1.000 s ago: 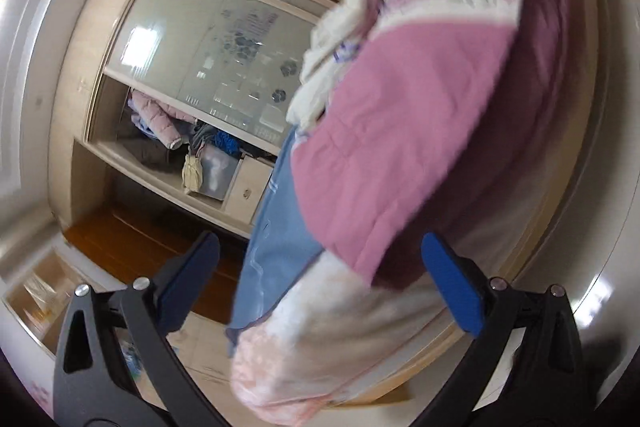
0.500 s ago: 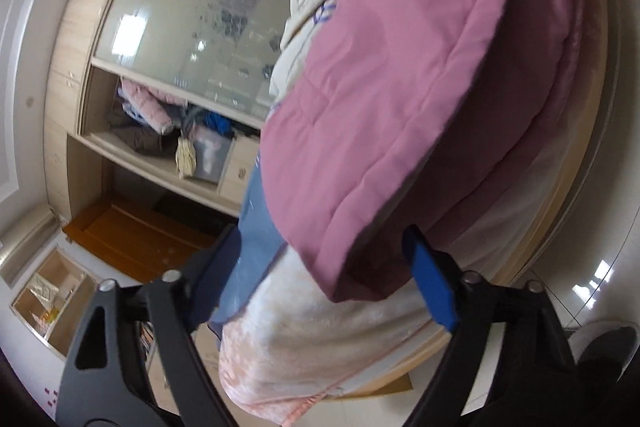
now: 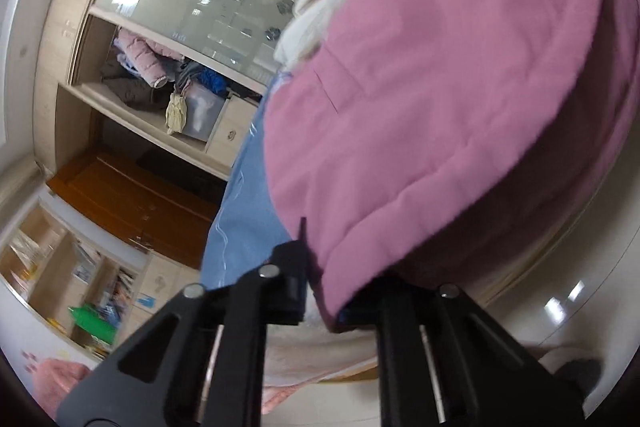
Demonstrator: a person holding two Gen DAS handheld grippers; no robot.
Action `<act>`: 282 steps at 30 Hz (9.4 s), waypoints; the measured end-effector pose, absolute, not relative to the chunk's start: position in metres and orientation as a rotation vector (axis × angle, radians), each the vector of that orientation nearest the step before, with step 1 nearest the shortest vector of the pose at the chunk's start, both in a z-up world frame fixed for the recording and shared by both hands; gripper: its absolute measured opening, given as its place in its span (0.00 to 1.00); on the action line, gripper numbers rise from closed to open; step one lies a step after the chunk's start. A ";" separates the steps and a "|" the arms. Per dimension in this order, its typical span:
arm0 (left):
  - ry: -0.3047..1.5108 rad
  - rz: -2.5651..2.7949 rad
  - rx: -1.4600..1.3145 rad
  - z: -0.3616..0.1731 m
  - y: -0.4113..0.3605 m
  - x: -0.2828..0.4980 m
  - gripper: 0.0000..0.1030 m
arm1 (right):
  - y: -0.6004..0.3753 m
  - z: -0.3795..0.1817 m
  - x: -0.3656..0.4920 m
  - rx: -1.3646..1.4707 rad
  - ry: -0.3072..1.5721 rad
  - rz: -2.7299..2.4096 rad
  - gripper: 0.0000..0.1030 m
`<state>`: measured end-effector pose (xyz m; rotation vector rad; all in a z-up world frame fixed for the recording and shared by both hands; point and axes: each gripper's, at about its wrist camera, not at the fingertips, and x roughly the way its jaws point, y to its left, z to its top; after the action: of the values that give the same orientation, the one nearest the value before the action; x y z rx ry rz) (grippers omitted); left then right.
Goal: Fold large clothes
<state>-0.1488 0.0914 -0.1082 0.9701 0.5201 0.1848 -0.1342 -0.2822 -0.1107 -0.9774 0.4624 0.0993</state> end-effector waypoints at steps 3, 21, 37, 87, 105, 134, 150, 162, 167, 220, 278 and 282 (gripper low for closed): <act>0.491 0.185 0.926 -0.096 0.092 -0.150 0.05 | -0.282 -0.092 -0.138 -0.910 0.421 0.080 0.05; 0.400 0.187 0.853 -0.037 0.081 -0.142 0.04 | -0.280 -0.014 -0.116 -0.683 0.322 0.093 0.03; 0.494 0.058 0.646 0.005 0.087 -0.104 0.04 | -0.283 0.025 -0.088 -0.632 0.337 0.130 0.03; 0.402 0.151 0.656 0.149 0.111 0.280 0.06 | -0.286 0.173 0.329 -0.420 0.411 0.073 0.03; 0.552 0.164 0.355 0.123 0.168 0.444 0.98 | -0.327 0.112 0.440 0.070 0.528 -0.021 0.82; 0.664 -0.254 0.071 0.172 0.153 0.395 0.98 | -0.253 0.168 0.355 -0.058 0.733 0.467 0.99; 0.582 0.275 0.163 0.152 0.097 0.448 0.98 | -0.128 0.117 0.464 0.126 0.764 0.213 0.99; 0.595 0.074 0.152 0.102 0.066 0.396 0.98 | -0.149 0.105 0.395 0.106 0.526 0.178 0.99; 0.632 0.179 0.372 0.031 0.015 0.446 0.98 | -0.115 0.043 0.445 -0.096 0.627 0.106 0.99; 0.382 0.297 -0.028 0.028 0.132 0.005 0.98 | -0.257 0.023 -0.017 0.062 0.288 0.007 0.99; 0.529 0.145 -0.071 0.011 0.074 -0.040 0.98 | -0.211 0.010 -0.062 -0.007 0.427 0.073 0.99; 0.511 0.144 -0.060 0.013 0.072 -0.043 0.98 | -0.211 0.011 -0.063 -0.007 0.427 0.078 0.99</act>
<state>-0.0428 0.0719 0.0128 -0.0602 0.5109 0.1443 -0.0629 -0.2106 0.0105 -0.0072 0.4266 0.0780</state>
